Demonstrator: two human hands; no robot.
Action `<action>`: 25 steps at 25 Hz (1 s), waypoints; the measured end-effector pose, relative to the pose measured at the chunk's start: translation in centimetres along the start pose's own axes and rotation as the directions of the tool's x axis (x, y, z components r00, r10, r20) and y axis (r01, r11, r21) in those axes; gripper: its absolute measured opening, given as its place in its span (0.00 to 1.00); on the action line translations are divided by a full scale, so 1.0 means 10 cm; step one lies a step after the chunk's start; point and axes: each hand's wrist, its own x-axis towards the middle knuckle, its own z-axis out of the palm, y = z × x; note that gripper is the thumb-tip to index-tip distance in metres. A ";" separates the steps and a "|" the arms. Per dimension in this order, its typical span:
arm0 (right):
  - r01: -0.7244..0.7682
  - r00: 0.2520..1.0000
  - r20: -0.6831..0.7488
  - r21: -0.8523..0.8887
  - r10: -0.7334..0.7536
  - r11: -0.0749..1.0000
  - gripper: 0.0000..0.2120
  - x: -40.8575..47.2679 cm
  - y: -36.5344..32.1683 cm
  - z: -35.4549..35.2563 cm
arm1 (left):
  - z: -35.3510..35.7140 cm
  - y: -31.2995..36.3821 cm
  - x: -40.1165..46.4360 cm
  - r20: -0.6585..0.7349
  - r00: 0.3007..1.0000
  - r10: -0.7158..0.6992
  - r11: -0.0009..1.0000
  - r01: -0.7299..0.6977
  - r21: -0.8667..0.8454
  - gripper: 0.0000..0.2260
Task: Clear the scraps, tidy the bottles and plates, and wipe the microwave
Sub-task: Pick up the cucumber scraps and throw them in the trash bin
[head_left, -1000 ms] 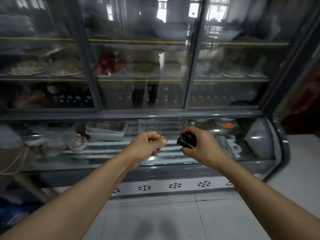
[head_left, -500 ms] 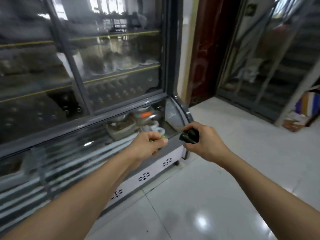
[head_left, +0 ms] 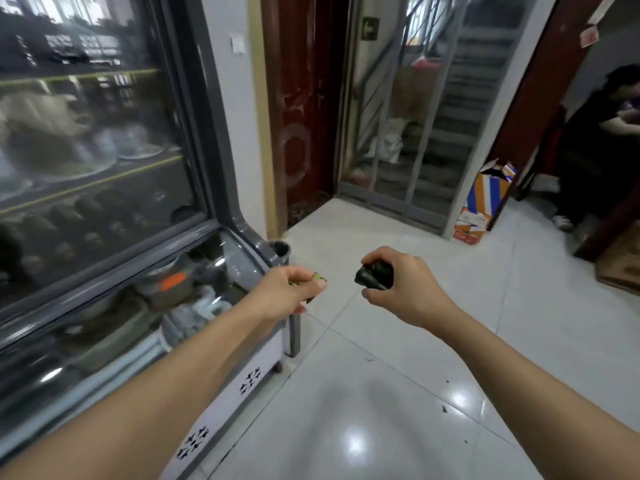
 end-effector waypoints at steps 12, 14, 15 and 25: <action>-0.072 0.996 -0.059 0.022 0.073 0.997 0.18 1.67 1.42 -0.85 | 1.04 0.75 2.24 0.069 0.996 0.049 0.997 -0.054 0.062 0.11; -0.038 0.998 -0.045 0.002 0.038 0.999 0.18 2.07 1.71 -1.02 | 1.24 0.87 2.64 0.038 0.998 0.042 0.997 -0.044 0.059 0.11; -0.023 0.999 -0.031 -0.010 0.022 1.000 0.19 2.29 1.87 -1.12 | 1.35 0.93 2.85 0.019 0.999 0.029 0.998 -0.030 0.056 0.11; 0.064 0.993 0.094 0.003 -0.064 0.998 0.18 4.05 2.89 -1.50 | 1.84 1.30 4.53 -0.115 0.991 -0.063 0.998 0.065 0.017 0.05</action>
